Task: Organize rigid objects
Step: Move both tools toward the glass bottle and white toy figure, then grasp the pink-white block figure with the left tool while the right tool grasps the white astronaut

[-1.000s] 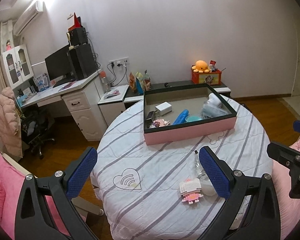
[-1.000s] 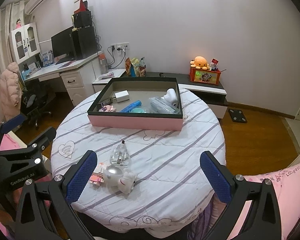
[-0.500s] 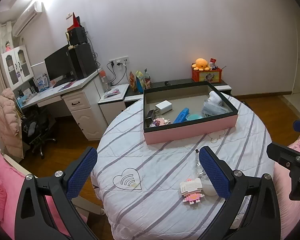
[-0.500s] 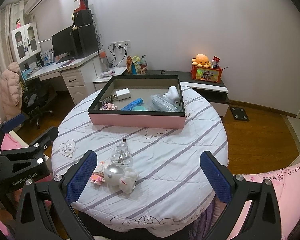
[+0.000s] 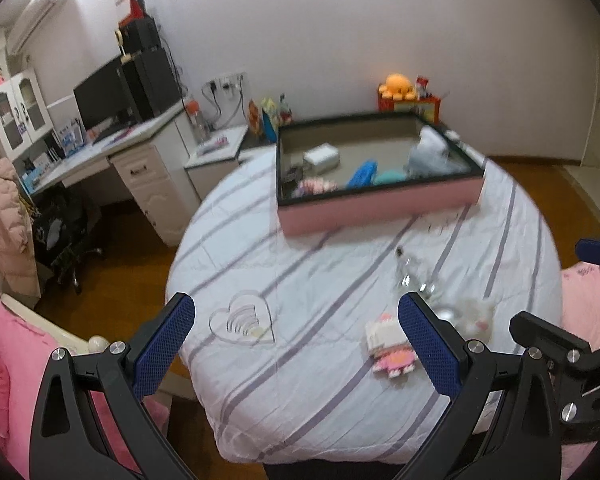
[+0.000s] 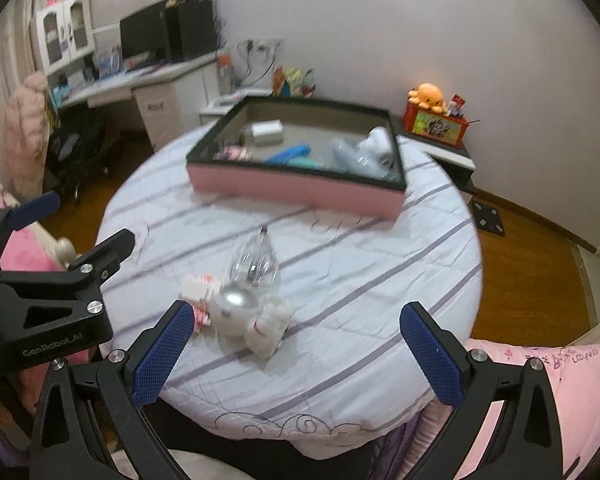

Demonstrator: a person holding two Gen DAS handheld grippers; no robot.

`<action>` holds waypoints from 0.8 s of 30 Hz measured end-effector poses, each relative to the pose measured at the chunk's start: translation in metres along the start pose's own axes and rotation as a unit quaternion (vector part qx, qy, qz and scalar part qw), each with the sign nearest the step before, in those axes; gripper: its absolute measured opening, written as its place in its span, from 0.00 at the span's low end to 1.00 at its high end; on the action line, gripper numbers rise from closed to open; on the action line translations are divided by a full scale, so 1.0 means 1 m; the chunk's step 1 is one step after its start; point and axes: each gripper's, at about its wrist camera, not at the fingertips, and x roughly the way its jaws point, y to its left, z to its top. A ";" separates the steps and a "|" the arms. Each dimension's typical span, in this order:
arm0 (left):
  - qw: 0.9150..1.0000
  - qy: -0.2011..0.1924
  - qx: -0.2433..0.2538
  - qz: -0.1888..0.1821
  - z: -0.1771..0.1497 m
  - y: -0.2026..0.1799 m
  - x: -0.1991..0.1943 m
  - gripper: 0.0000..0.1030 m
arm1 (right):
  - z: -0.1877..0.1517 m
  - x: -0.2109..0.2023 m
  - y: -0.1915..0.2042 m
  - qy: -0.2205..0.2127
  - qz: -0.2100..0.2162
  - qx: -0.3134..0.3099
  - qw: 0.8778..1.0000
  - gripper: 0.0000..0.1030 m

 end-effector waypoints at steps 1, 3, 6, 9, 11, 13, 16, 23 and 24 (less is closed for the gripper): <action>1.000 0.009 0.001 -0.003 -0.003 0.001 0.005 1.00 | -0.002 0.007 0.002 0.011 0.006 -0.002 1.000 1.00; 1.000 0.026 0.001 -0.010 -0.010 0.002 0.016 1.00 | -0.006 0.018 0.005 0.027 0.013 -0.002 1.000 1.00; 0.999 0.052 0.001 -0.012 -0.019 0.004 0.031 1.00 | -0.011 0.037 0.009 0.054 0.010 -0.004 0.998 1.00; 0.997 0.074 -0.003 -0.025 -0.024 0.008 0.044 1.00 | -0.015 0.053 0.011 0.078 0.009 -0.003 0.997 1.00; 0.996 0.081 -0.005 -0.035 -0.026 0.009 0.049 1.00 | -0.018 0.064 0.011 0.091 0.016 0.002 0.996 1.00; 0.996 0.087 -0.004 -0.033 -0.028 0.009 0.054 1.00 | -0.020 0.072 0.011 0.098 0.017 0.005 0.995 1.00; 0.994 0.100 -0.004 -0.034 -0.031 0.009 0.062 1.00 | -0.021 0.080 0.010 0.103 0.026 0.008 0.994 1.00; 0.991 0.122 -0.013 -0.049 -0.032 0.010 0.072 1.00 | -0.020 0.092 0.001 0.090 0.091 0.036 0.991 0.71; 0.990 0.125 -0.012 -0.060 -0.032 0.008 0.073 1.00 | -0.020 0.093 0.000 0.091 0.089 0.040 0.991 0.71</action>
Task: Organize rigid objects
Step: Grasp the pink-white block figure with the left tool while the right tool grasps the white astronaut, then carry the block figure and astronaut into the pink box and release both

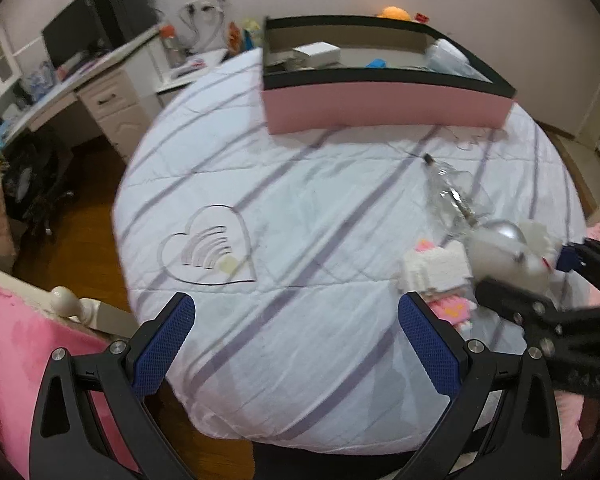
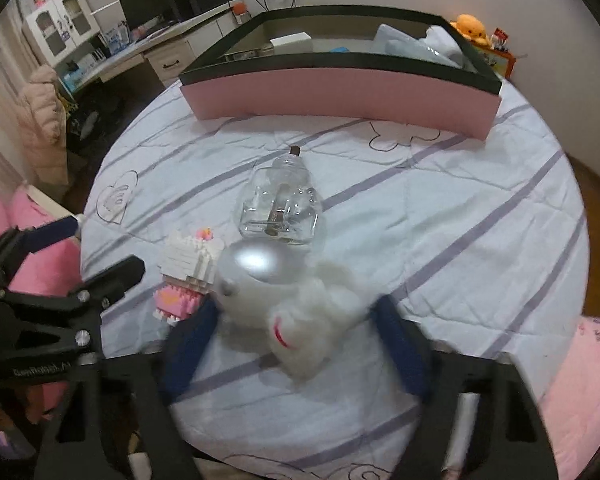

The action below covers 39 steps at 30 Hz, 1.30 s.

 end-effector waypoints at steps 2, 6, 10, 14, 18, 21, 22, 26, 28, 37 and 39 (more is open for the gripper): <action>1.000 0.003 0.003 -0.018 0.001 -0.005 0.000 1.00 | 0.001 -0.002 -0.004 -0.003 0.000 0.004 1.000 0.71; 0.999 0.001 0.023 -0.025 0.003 -0.020 0.001 1.00 | -0.001 -0.009 -0.018 -0.010 -0.026 0.018 0.999 0.71; 0.998 0.006 0.037 -0.058 0.007 -0.033 0.004 1.00 | -0.005 -0.014 -0.038 -0.013 -0.042 0.049 0.998 0.71; 0.995 0.015 0.042 -0.092 0.009 -0.046 0.013 1.00 | -0.004 -0.014 -0.050 -0.016 -0.042 0.064 0.997 0.71; 0.992 0.017 0.047 -0.120 0.006 -0.056 0.024 0.95 | -0.002 -0.009 -0.049 -0.012 -0.059 0.051 0.997 0.71; 0.993 -0.001 0.066 -0.101 0.002 -0.062 0.019 0.68 | 0.001 -0.006 -0.049 -0.012 -0.067 0.046 0.997 0.71; 0.993 -0.004 0.072 -0.098 0.002 -0.063 0.016 0.52 | 0.001 -0.006 -0.049 -0.012 -0.066 0.047 0.997 0.71; 0.992 -0.001 0.057 -0.111 0.003 -0.055 0.015 0.53 | 0.002 -0.006 -0.051 -0.014 -0.061 0.049 0.997 0.71; 0.992 -0.001 0.054 -0.112 0.003 -0.054 0.014 0.53 | 0.001 -0.006 -0.050 -0.015 -0.063 0.047 0.997 0.71; 0.993 0.003 0.053 -0.107 0.005 -0.056 0.014 0.53 | 0.000 -0.011 -0.052 -0.015 -0.060 0.054 0.997 0.70; 0.993 0.004 0.053 -0.106 0.004 -0.056 0.013 0.53 | 0.000 -0.012 -0.053 -0.015 -0.058 0.056 0.997 0.70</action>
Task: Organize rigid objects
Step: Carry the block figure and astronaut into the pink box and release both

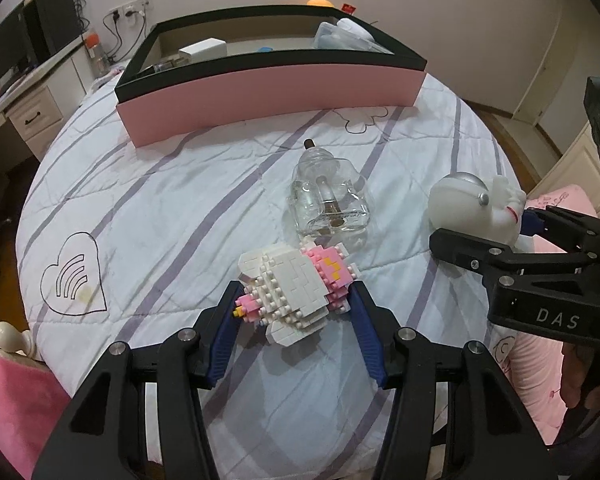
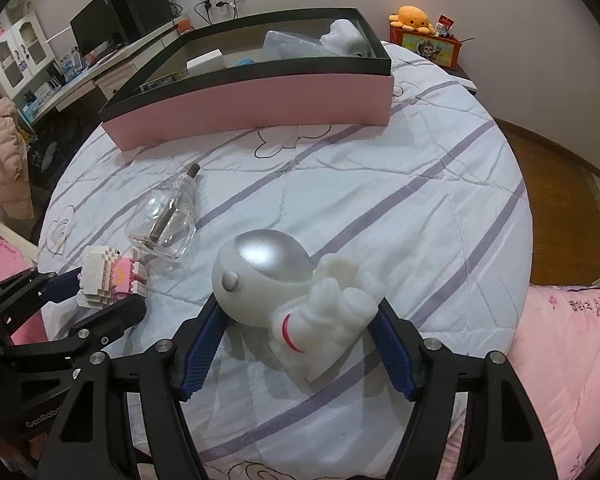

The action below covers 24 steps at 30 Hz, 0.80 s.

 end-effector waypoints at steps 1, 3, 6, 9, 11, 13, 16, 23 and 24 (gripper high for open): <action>1.000 0.000 0.000 0.001 0.000 0.000 0.000 0.53 | 0.000 -0.001 0.000 0.000 0.000 0.000 1.000 0.70; 1.000 0.000 -0.001 0.002 0.001 0.000 -0.002 0.53 | 0.000 -0.003 -0.001 -0.001 0.002 0.002 1.000 0.70; 1.000 -0.001 -0.001 0.006 0.002 0.001 -0.004 0.53 | 0.000 -0.008 0.000 -0.005 0.005 0.003 1.000 0.70; 1.000 -0.007 0.001 0.014 0.003 0.001 -0.009 0.53 | 0.000 -0.015 0.001 -0.014 0.005 0.002 1.000 0.68; 1.000 -0.012 0.002 0.018 0.004 0.001 -0.012 0.53 | 0.000 -0.021 0.002 -0.020 0.006 0.001 1.000 0.68; 1.000 -0.019 0.003 0.024 0.006 0.001 -0.017 0.52 | 0.000 -0.026 0.003 -0.026 0.006 0.000 1.000 0.68; 0.999 -0.030 0.003 0.031 0.008 0.001 -0.024 0.52 | 0.000 -0.033 0.006 -0.035 0.005 -0.004 0.999 0.66; 0.998 -0.054 -0.003 0.043 0.015 0.007 -0.043 0.52 | -0.001 -0.056 0.012 -0.063 0.005 -0.011 0.998 0.66; 0.997 -0.060 -0.003 0.046 0.016 0.008 -0.047 0.52 | -0.001 -0.061 0.012 -0.068 0.004 -0.012 0.998 0.66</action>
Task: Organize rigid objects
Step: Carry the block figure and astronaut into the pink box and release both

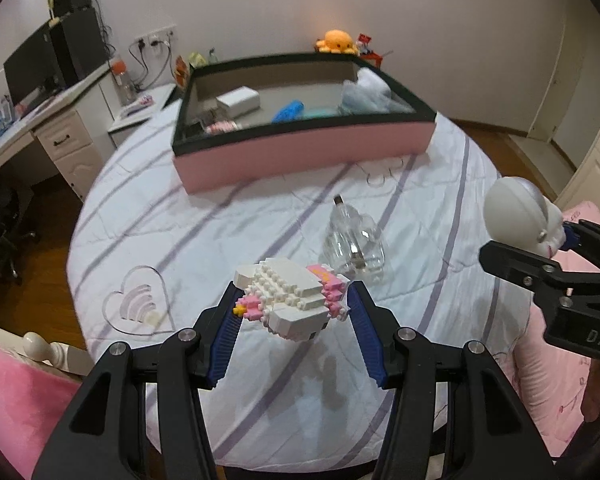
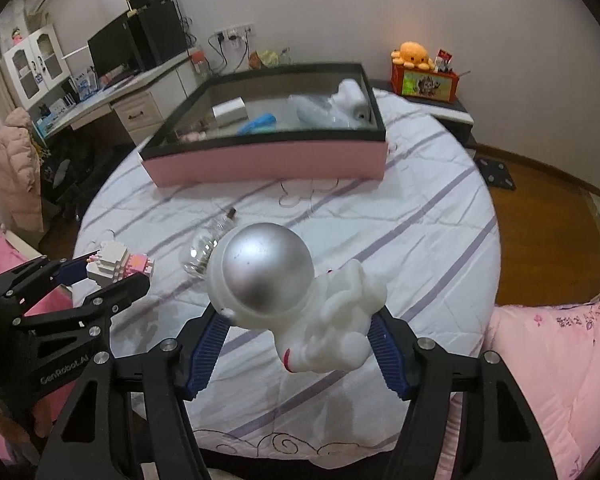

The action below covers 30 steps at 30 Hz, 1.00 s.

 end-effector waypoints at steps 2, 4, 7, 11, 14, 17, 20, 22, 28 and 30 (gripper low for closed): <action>1.000 -0.012 0.002 0.019 0.003 0.002 -0.006 0.52 | 0.003 -0.009 0.002 -0.014 -0.002 -0.002 1.000 0.66; 0.999 -0.022 0.001 0.037 0.006 0.005 -0.013 0.52 | 0.005 -0.019 0.003 -0.027 0.000 -0.002 1.000 0.66; 0.998 -0.046 -0.005 0.044 0.013 0.011 -0.028 0.52 | 0.010 -0.032 0.005 -0.048 0.003 -0.005 0.999 0.66; 0.993 -0.085 -0.007 0.087 0.022 0.015 -0.051 0.52 | 0.017 -0.052 0.010 -0.083 0.003 -0.011 0.996 0.66; 0.988 -0.116 -0.007 0.097 0.028 0.017 -0.070 0.52 | 0.022 -0.065 0.014 -0.108 0.005 -0.017 0.994 0.66; 0.983 -0.145 -0.005 0.115 0.033 0.016 -0.087 0.52 | 0.024 -0.079 0.018 -0.133 0.010 -0.021 0.991 0.66; 0.977 -0.168 0.001 0.132 0.034 0.013 -0.099 0.52 | 0.023 -0.085 0.020 -0.147 0.015 -0.026 0.989 0.66; 0.976 -0.176 0.003 0.130 0.034 0.012 -0.102 0.52 | 0.022 -0.089 0.021 -0.153 0.016 -0.029 0.988 0.66; 0.975 -0.178 0.004 0.130 0.036 0.009 -0.102 0.52 | 0.022 -0.088 0.017 -0.154 0.017 -0.026 0.988 0.66; 0.976 -0.176 0.004 0.129 0.037 0.008 -0.100 0.52 | 0.022 -0.088 0.016 -0.152 0.016 -0.024 0.988 0.66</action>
